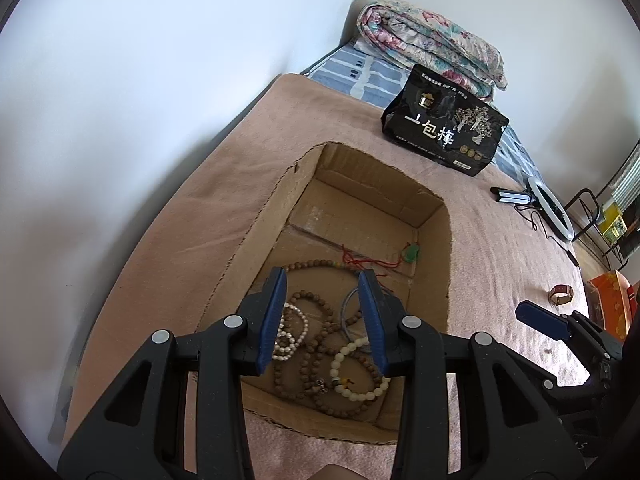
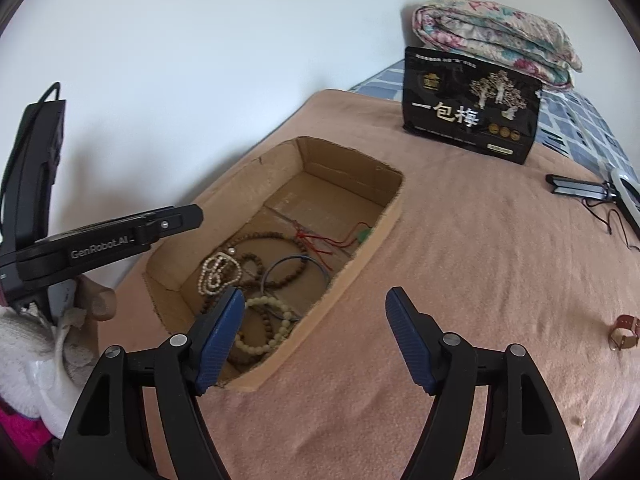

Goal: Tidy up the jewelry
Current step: 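Open both grippers to drop the pearl and bracelet into the box, then move both open grippers back toward the red-strapped watch on the bed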

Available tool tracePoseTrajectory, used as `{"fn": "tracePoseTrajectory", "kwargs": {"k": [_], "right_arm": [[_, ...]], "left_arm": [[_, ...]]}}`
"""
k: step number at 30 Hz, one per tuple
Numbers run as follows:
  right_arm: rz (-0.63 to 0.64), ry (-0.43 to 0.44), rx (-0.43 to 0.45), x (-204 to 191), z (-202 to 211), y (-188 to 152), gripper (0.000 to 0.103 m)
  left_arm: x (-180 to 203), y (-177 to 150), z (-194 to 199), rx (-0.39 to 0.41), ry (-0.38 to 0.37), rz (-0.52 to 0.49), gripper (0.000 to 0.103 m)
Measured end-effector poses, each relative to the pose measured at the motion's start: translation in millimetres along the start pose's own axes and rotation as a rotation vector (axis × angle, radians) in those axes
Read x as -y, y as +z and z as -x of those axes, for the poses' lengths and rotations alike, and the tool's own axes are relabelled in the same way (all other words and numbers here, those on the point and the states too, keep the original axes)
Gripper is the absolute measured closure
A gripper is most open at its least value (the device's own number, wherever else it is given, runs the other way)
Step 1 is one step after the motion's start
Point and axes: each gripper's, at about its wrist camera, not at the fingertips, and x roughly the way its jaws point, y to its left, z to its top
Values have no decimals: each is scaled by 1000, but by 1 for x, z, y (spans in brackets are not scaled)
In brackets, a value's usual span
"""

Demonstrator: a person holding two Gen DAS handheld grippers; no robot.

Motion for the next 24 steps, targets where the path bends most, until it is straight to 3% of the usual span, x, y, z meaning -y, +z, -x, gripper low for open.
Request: {"fn": "tracePoseTrajectory", "kwargs": {"k": [12,24], "right_arm": [[-14,-128,49,36,30,-2,29],[-51,-258,113,111,75,-15,29]], "left_arm": [[49,0,3,29,-22,-73,65],[114,-8,-9,8,-104,-171,65]]}}
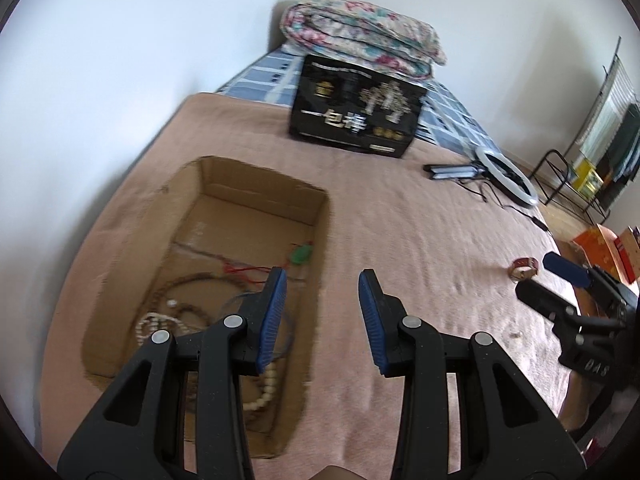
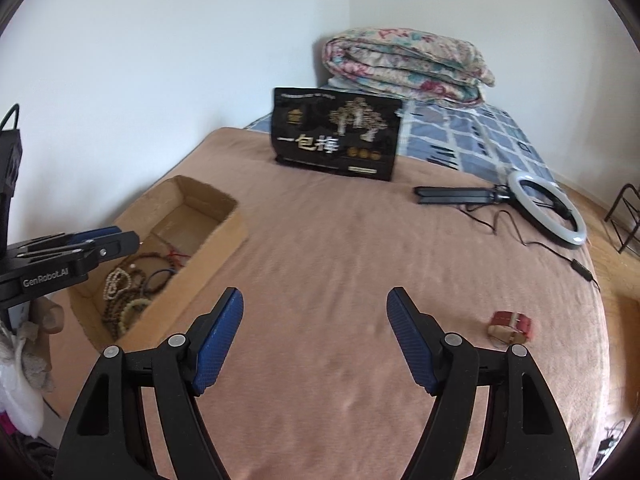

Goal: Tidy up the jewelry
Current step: 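Move both open grippers back toward the red-strapped watch on the bed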

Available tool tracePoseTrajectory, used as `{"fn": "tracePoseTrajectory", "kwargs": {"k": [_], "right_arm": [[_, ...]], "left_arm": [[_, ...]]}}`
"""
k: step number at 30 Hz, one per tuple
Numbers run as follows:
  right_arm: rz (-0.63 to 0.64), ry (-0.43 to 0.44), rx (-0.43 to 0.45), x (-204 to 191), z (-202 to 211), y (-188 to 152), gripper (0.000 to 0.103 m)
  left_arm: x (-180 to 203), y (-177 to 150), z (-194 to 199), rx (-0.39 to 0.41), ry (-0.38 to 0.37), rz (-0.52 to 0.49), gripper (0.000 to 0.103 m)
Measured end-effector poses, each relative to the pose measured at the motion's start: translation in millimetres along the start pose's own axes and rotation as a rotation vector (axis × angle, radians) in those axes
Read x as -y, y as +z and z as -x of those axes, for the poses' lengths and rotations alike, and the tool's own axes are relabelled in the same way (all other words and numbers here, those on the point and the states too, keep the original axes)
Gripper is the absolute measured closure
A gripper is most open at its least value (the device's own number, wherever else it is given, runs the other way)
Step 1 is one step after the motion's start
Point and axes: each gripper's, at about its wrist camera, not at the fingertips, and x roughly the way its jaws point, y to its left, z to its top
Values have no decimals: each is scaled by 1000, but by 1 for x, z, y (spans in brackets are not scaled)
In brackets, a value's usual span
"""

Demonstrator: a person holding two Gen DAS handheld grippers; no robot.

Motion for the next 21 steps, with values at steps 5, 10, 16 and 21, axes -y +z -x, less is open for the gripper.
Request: {"fn": "tracePoseTrajectory", "kwargs": {"k": [5,10,16,21], "right_arm": [[-39,-47,-2,36,7,-5,29],[-91,-75,-4,74,17,-8,29],[-138,-113,-19,117,24,-15,29],[-179,-127,-50,149,23,-21,29]], "left_arm": [[31,-1,-9,-15,-38,-42,65],[65,-3,-15,-23,-88,-89,65],[107,-15,-26,-57,-150,-153,65],[141,-29,-38,-101,-200,-215,65]]}}
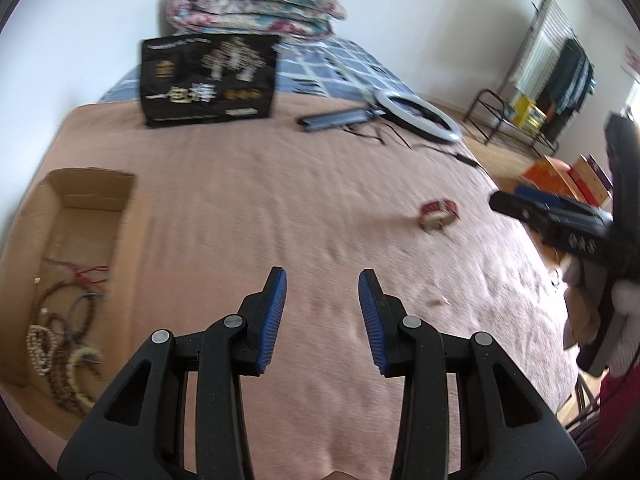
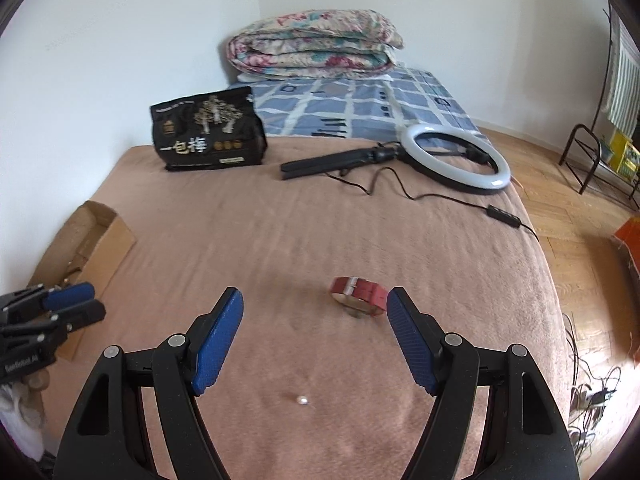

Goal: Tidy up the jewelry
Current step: 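Move both open grippers back toward the red-strapped watch on the bed, then close the left gripper on a second loose pearl while the right gripper grasps the red watch strap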

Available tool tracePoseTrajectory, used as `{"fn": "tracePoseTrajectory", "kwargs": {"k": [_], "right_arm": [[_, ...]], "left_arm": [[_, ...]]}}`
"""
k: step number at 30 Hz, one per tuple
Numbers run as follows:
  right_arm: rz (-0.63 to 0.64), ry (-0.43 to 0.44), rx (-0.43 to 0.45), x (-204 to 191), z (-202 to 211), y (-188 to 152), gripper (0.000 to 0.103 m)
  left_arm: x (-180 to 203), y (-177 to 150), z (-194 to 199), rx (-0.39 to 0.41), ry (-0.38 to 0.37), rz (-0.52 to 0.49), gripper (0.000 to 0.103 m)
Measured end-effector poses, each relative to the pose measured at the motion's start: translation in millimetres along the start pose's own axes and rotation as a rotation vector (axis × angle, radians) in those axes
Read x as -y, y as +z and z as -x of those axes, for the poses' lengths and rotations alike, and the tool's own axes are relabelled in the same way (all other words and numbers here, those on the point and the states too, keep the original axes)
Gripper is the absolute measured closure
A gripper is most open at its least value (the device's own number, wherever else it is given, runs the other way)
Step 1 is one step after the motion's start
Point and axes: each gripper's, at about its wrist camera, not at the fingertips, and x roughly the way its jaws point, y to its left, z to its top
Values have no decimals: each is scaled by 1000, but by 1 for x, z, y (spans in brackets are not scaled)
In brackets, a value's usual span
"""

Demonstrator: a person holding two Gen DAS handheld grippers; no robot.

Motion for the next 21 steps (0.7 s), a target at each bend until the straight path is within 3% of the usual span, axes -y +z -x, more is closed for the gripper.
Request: {"fn": "tracePoseTrajectory", "kwargs": {"k": [9,18,21], "right_arm": [[-74,18,-90,49,-25,-4,29],[-47,56,-163,60,-60,-13,30],[-27,45,-172,60,-70,-13,35]], "left_arm": [[52,-13,-34,-78,-90,-95,65],[93,-28,-68,-158,-154,-177,66],[104,-32,-78,-179,-171,-201,76]]}}
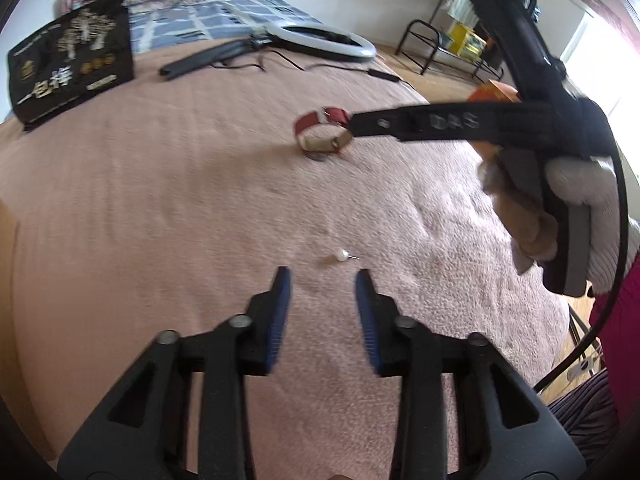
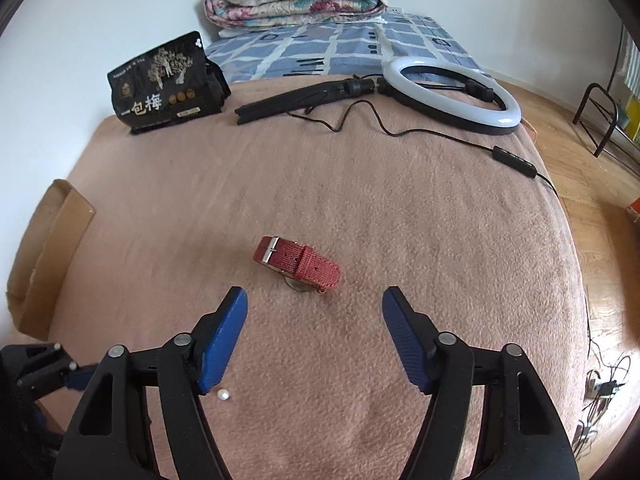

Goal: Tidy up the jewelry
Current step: 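Close the left gripper on a second loose pearl while the right gripper grasps the red watch strap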

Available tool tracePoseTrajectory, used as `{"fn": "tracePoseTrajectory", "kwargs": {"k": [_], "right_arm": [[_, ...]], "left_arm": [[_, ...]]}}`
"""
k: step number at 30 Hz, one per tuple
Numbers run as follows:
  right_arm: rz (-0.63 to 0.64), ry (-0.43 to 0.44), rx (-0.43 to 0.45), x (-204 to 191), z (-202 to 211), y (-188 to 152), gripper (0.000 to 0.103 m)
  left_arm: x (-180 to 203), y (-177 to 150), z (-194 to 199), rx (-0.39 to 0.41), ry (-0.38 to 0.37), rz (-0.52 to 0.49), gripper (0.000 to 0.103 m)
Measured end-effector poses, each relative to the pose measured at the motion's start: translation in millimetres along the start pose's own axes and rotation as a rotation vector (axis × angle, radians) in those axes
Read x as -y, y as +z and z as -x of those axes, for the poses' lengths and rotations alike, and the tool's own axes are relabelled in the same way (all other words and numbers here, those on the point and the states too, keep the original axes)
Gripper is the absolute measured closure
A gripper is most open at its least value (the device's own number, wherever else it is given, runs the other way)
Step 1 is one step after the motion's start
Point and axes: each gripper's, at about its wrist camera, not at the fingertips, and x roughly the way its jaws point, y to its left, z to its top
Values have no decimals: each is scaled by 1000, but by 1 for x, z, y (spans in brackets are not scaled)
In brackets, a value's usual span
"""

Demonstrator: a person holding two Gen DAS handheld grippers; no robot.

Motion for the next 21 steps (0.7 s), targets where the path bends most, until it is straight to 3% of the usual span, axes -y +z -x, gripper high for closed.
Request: {"fn": "tracePoseTrajectory", "kwargs": {"k": [8,12,18,21], "right_arm": [[31,-23,7,3,-17,9,35],[16,-23,11,9,-25,12,36],[-10,-3,13,18,-35,15,42],[-17,3,8,20,-42,16,51]], "left_arm": [[20,5,-34,-41,-2,-60,76],[22,8,-48,-54,10,-67,81],[18,11,-62,-66,16,-59,82],[17,13,-66,-66,18,-59,82]]}}
